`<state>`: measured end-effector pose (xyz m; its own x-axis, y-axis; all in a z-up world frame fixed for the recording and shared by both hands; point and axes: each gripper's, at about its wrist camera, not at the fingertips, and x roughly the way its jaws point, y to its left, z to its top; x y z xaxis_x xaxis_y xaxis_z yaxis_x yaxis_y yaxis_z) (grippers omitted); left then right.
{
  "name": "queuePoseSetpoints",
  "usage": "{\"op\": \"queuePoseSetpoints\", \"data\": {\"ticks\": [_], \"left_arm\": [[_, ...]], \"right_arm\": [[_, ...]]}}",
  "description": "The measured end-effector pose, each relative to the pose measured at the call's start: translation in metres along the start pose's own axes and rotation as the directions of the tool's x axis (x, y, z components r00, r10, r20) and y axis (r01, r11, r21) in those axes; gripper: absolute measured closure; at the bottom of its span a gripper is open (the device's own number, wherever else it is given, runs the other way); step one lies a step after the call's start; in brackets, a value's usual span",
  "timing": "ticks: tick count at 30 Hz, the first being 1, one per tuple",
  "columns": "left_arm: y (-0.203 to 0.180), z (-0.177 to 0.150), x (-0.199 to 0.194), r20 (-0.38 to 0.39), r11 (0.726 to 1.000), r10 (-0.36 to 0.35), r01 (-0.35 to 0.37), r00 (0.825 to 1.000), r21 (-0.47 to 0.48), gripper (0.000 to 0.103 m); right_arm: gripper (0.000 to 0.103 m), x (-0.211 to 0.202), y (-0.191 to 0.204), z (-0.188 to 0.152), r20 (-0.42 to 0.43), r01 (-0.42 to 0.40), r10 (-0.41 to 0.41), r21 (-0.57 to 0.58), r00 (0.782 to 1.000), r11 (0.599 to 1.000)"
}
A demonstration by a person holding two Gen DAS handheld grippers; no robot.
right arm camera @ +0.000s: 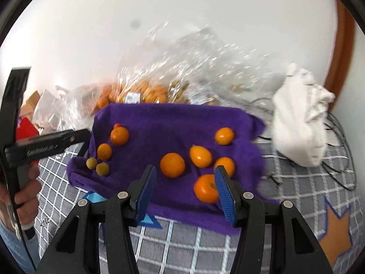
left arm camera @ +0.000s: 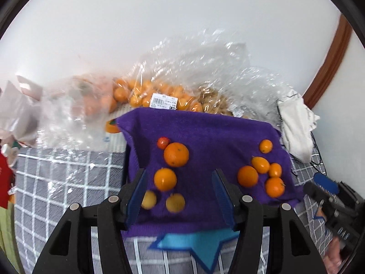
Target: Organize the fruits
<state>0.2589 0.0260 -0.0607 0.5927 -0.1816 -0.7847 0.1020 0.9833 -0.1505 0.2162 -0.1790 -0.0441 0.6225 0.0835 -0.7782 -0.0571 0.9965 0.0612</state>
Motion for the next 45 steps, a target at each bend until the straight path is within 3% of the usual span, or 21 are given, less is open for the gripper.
{"op": "queuePoseSetpoints", "data": {"ticks": [8, 10, 11, 15, 19, 30, 45], "left_arm": [[-0.019, -0.041, -0.073, 0.076, 1.0, 0.003, -0.004, 0.997, 0.016, 0.042], [-0.023, -0.05, -0.085, 0.086, 1.0, 0.004, -0.005, 0.996, 0.018, 0.04], [-0.025, -0.056, -0.091, 0.091, 1.0, 0.003, -0.005, 0.996, 0.02, 0.039], [-0.029, -0.076, -0.113, 0.118, 1.0, -0.002, 0.0, 0.993, 0.017, 0.038], [-0.039, -0.096, -0.135, 0.146, 1.0, 0.003, -0.007, 0.989, 0.029, 0.03], [-0.05, -0.141, -0.183, 0.212, 1.0, -0.001, -0.003, 0.977, 0.021, 0.021], [-0.049, -0.153, -0.191, 0.22, 1.0, 0.009, -0.014, 0.976, 0.023, 0.02]], "right_arm": [[0.048, -0.082, -0.009, -0.019, 0.09, 0.054, -0.058, 0.045, 0.994, 0.998], [0.027, -0.1, -0.009, -0.028, 0.116, 0.076, -0.081, 0.044, 0.99, 0.996], [0.023, -0.109, -0.008, -0.033, 0.136, 0.089, -0.094, 0.041, 0.986, 0.995], [0.014, -0.138, -0.006, -0.05, 0.179, 0.116, -0.121, 0.037, 0.976, 0.993], [0.007, -0.167, -0.005, -0.07, 0.228, 0.126, -0.134, 0.051, 0.964, 0.991], [0.001, -0.212, -0.001, -0.113, 0.259, 0.147, -0.16, 0.067, 0.953, 0.987], [0.001, -0.22, 0.001, -0.128, 0.255, 0.152, -0.163, 0.064, 0.953, 0.986]]}}
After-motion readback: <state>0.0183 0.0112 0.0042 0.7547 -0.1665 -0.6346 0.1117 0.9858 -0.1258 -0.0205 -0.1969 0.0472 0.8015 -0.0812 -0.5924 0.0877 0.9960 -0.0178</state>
